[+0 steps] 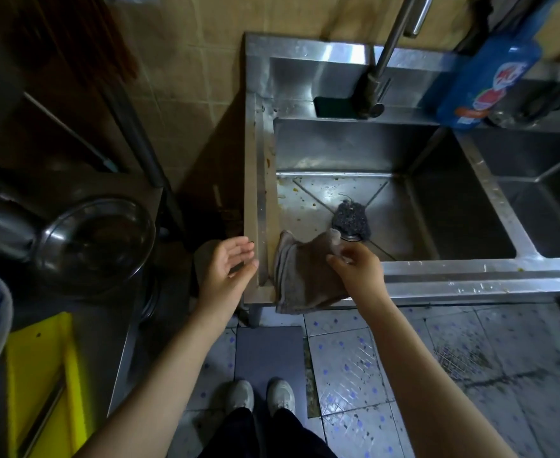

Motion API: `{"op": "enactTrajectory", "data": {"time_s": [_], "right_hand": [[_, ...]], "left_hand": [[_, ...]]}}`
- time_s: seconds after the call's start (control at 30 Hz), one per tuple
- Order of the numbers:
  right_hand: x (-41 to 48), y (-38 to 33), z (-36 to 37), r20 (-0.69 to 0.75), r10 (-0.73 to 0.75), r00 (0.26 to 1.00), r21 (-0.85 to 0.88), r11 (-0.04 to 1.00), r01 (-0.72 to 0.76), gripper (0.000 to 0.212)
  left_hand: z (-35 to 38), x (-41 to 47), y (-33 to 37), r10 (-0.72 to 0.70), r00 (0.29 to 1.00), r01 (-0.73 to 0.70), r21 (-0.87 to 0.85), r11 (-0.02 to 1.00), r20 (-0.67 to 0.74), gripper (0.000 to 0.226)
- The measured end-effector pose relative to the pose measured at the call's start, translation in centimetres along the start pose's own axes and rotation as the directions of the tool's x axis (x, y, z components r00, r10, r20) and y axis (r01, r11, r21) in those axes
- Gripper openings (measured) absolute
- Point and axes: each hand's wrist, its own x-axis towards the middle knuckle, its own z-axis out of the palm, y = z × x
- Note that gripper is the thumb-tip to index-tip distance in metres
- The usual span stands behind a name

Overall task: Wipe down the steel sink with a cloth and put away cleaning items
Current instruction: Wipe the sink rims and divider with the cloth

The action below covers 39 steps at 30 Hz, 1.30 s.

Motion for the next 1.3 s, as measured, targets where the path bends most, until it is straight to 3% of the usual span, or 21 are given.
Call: {"op": "enactTrajectory", "data": {"time_s": [0.23,0.5,0.67,0.8,0.87,0.97,1.03,1.1,1.3], "right_hand": [[-1.8,-2.2,2.9,0.167,0.064,0.984,0.33,0.937,-0.117,0.016],[-2.8,-2.0,5.5,0.189,0.075,0.979,-0.024,0.997,-0.072,0.027],[-2.8,-2.0,5.4,0.204,0.106,0.973,0.01,0.994,-0.11,0.024],[-3.0,-2.2,4.8,0.262,0.169,0.95,0.259,0.936,-0.238,0.02],[-2.6,-2.3,4.7,0.248,0.158,0.956,0.27,0.936,-0.225,0.016],[-2.1,-2.7,5.1,0.098,0.106,0.99,0.113,0.987,-0.117,0.009],[-1.9,-2.6,5.7,0.016,0.044,0.999,-0.132,0.99,-0.042,0.022],[-1.9,-2.3,6.3,0.011,-0.021,1.0,-0.375,0.927,0.024,0.039],[-2.2,-1.7,8.4,0.146,-0.154,0.977,-0.452,0.868,0.205,0.057]], "left_hand": [[-0.4,-0.4,-1.1,-0.025,0.999,0.024,-0.013,1.0,-0.035,0.034],[-0.7,-0.4,-2.5,-0.05,0.997,0.049,-0.039,0.998,-0.05,0.034],[-1.1,-0.6,-3.3,-0.081,0.995,0.08,-0.016,0.997,-0.051,0.034],[-1.4,-0.2,-3.7,-0.093,0.994,0.093,0.002,0.996,-0.058,0.032],[-1.5,0.1,-3.9,-0.088,0.995,0.089,0.017,0.996,-0.055,0.033],[-1.6,0.5,-4.3,-0.082,0.995,0.085,0.049,0.995,-0.058,0.032],[-1.6,0.8,-4.6,-0.073,0.995,0.079,0.094,0.992,-0.066,0.033],[-1.7,1.1,-4.9,-0.07,0.994,0.08,0.13,0.988,-0.078,0.032],[-1.4,2.3,-5.8,-0.08,0.992,0.098,0.19,0.977,-0.096,0.031]]}}
